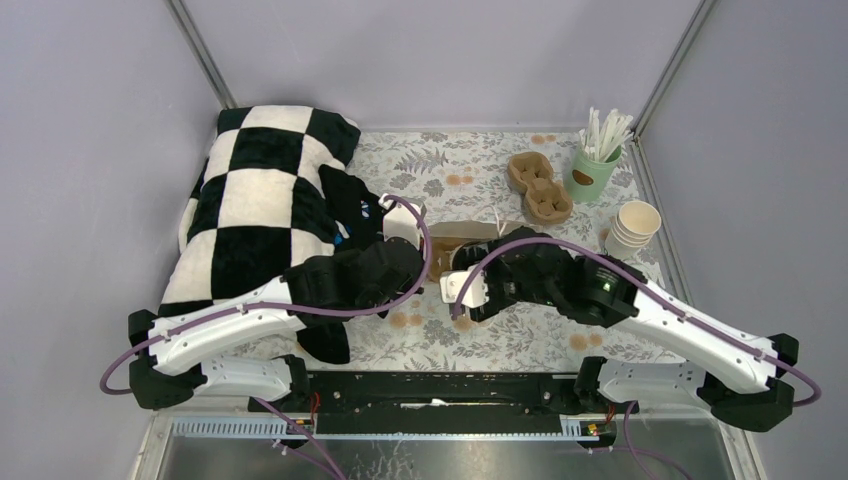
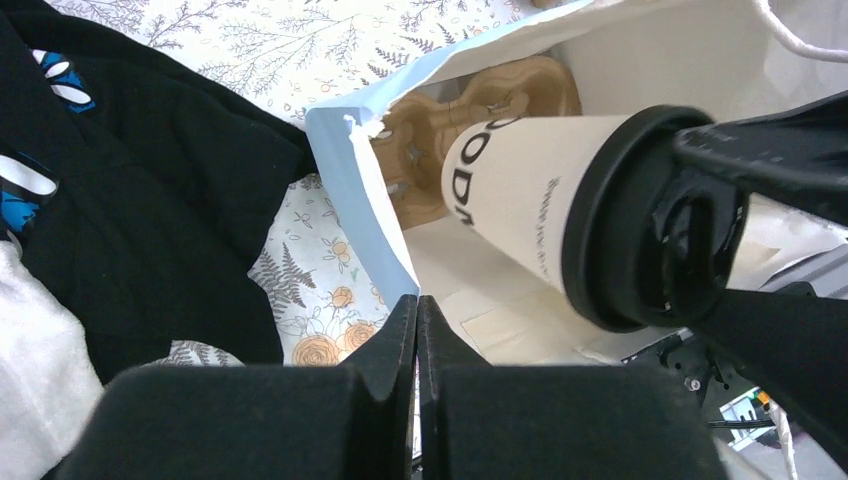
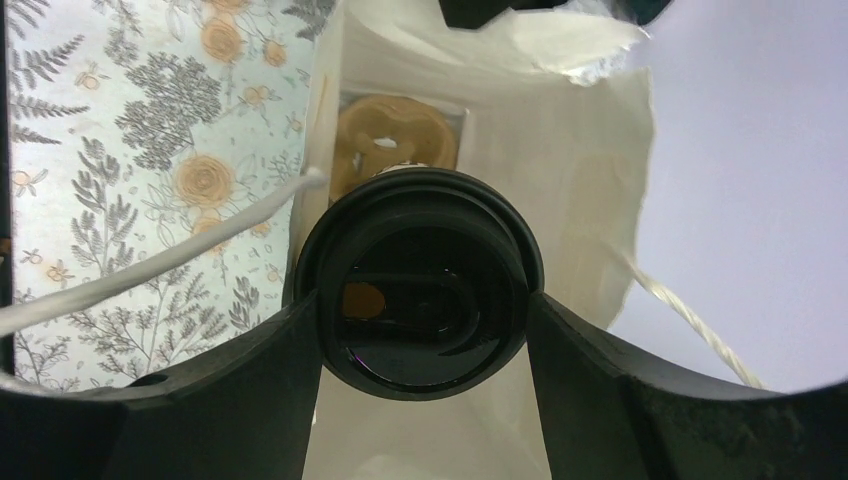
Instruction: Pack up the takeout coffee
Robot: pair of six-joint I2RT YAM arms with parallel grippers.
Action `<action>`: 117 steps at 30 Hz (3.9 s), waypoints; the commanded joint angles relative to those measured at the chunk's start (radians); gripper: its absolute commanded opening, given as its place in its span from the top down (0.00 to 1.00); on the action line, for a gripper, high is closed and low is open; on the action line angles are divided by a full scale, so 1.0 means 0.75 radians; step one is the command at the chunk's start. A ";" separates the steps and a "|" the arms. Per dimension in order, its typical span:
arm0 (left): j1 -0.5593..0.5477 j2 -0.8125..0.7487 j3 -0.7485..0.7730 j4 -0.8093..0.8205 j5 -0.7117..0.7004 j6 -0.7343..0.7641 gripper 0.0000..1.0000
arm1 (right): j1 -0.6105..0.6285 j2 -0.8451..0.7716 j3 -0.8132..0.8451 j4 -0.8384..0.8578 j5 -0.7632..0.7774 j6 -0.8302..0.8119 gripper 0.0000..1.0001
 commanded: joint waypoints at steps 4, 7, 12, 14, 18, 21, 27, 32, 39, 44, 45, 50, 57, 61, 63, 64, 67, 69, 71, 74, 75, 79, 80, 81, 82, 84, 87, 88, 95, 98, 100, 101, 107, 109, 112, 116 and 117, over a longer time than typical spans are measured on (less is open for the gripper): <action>0.005 -0.027 -0.032 0.100 0.004 0.042 1.00 | 0.004 0.100 0.072 0.089 -0.125 0.006 0.55; 0.005 -0.034 -0.054 0.112 0.005 0.043 1.00 | -0.008 0.107 0.023 0.159 -0.097 -0.004 0.55; 0.005 -0.069 -0.109 0.136 -0.018 0.039 1.00 | -0.064 0.077 -0.070 0.236 -0.027 0.002 0.56; 0.005 -0.086 -0.135 0.146 -0.027 0.039 1.00 | -0.135 0.040 -0.116 0.244 -0.070 -0.012 0.54; 0.005 -0.113 -0.169 0.171 -0.022 0.046 1.00 | -0.199 0.018 -0.166 0.196 -0.102 -0.070 0.55; 0.003 -0.127 -0.194 0.195 -0.023 0.059 1.00 | -0.216 0.025 -0.163 0.171 -0.090 -0.088 0.55; 0.002 -0.149 -0.236 0.245 -0.013 0.076 1.00 | -0.217 0.075 -0.129 0.058 -0.031 -0.121 0.57; 0.003 -0.135 -0.237 0.261 -0.007 0.026 1.00 | -0.215 0.087 -0.106 0.012 -0.062 -0.074 0.56; 0.003 -0.091 -0.240 0.270 -0.042 -0.046 1.00 | -0.208 0.106 -0.123 0.011 -0.134 0.092 0.58; 0.003 -0.063 -0.206 0.288 -0.034 -0.043 1.00 | -0.180 0.141 -0.137 0.066 -0.134 0.206 0.61; 0.003 -0.052 -0.198 0.289 -0.029 -0.043 1.00 | -0.177 0.144 -0.138 0.078 -0.151 0.222 0.61; 0.003 -0.011 -0.186 0.287 -0.001 -0.032 0.93 | -0.178 0.125 -0.156 0.133 -0.161 0.269 0.61; 0.005 0.018 -0.210 0.284 0.023 -0.051 0.87 | -0.179 0.103 -0.181 0.177 -0.144 0.302 0.61; 0.024 0.043 -0.165 0.270 -0.031 -0.031 0.84 | -0.180 0.101 -0.178 0.160 -0.114 0.304 0.61; 0.051 0.062 -0.141 0.270 -0.022 -0.028 0.81 | -0.178 0.095 -0.179 0.151 -0.115 0.302 0.61; 0.066 0.078 -0.133 0.266 -0.015 -0.033 0.79 | -0.178 0.092 -0.176 0.143 -0.116 0.301 0.61; 0.089 0.101 -0.119 0.269 0.000 -0.038 0.76 | -0.178 0.094 -0.164 0.115 -0.112 0.290 0.61; 0.099 0.113 -0.110 0.275 0.003 -0.025 0.76 | -0.179 0.097 -0.155 0.092 -0.102 0.285 0.61; 0.107 0.127 -0.096 0.279 0.002 -0.007 0.81 | -0.178 0.097 -0.147 0.085 -0.093 0.282 0.61; 0.111 0.138 -0.086 0.277 -0.014 0.019 0.94 | -0.179 0.098 -0.131 0.081 -0.054 0.269 0.61; 0.111 0.135 -0.092 0.283 -0.016 0.026 0.98 | -0.179 0.101 -0.120 0.074 -0.036 0.260 0.61; 0.108 0.080 -0.222 0.375 0.014 0.034 1.00 | -0.179 0.122 -0.074 0.040 0.031 0.221 0.60; 0.108 0.059 -0.257 0.401 0.015 0.031 1.00 | -0.178 0.135 -0.063 0.029 0.054 0.205 0.60; 0.107 0.042 -0.279 0.417 0.019 0.029 1.00 | -0.178 0.147 -0.053 0.021 0.084 0.191 0.60; 0.106 0.026 -0.291 0.425 0.026 0.031 1.00 | -0.179 0.161 -0.044 0.019 0.116 0.177 0.60; 0.093 0.014 -0.305 0.430 0.010 0.035 1.00 | -0.179 0.171 -0.033 0.018 0.163 0.142 0.60; 0.061 0.007 -0.333 0.444 -0.027 0.047 1.00 | -0.179 0.184 -0.036 0.025 0.214 0.086 0.60; 0.056 0.008 -0.338 0.449 -0.031 0.048 1.00 | -0.179 0.190 -0.039 0.020 0.223 0.071 0.60; 0.050 0.010 -0.325 0.463 -0.033 0.101 1.00 | -0.178 0.186 -0.151 0.147 0.208 -0.016 0.60; 0.050 -0.001 -0.323 0.461 -0.043 0.120 1.00 | -0.178 0.165 -0.223 0.207 0.137 -0.069 0.60; 0.050 -0.013 -0.332 0.461 -0.047 0.127 1.00 | -0.178 0.143 -0.280 0.262 0.129 -0.112 0.60; 0.050 -0.016 -0.336 0.461 -0.050 0.132 1.00 | -0.179 0.131 -0.307 0.289 0.121 -0.129 0.60; 0.050 -0.044 -0.368 0.438 -0.054 0.136 1.00 | -0.245 0.090 -0.334 0.391 0.138 -0.136 0.59; 0.050 -0.056 -0.375 0.429 -0.056 0.133 1.00 | -0.259 0.077 -0.347 0.394 0.128 -0.151 0.59; 0.050 -0.067 -0.374 0.418 -0.054 0.134 1.00 | -0.291 0.080 -0.353 0.383 0.091 -0.178 0.59; 0.050 -0.075 -0.368 0.415 -0.048 0.140 1.00 | -0.325 0.097 -0.354 0.378 0.085 -0.225 0.60; 0.050 -0.075 -0.365 0.415 -0.048 0.143 1.00 | -0.333 0.101 -0.360 0.391 0.083 -0.230 0.60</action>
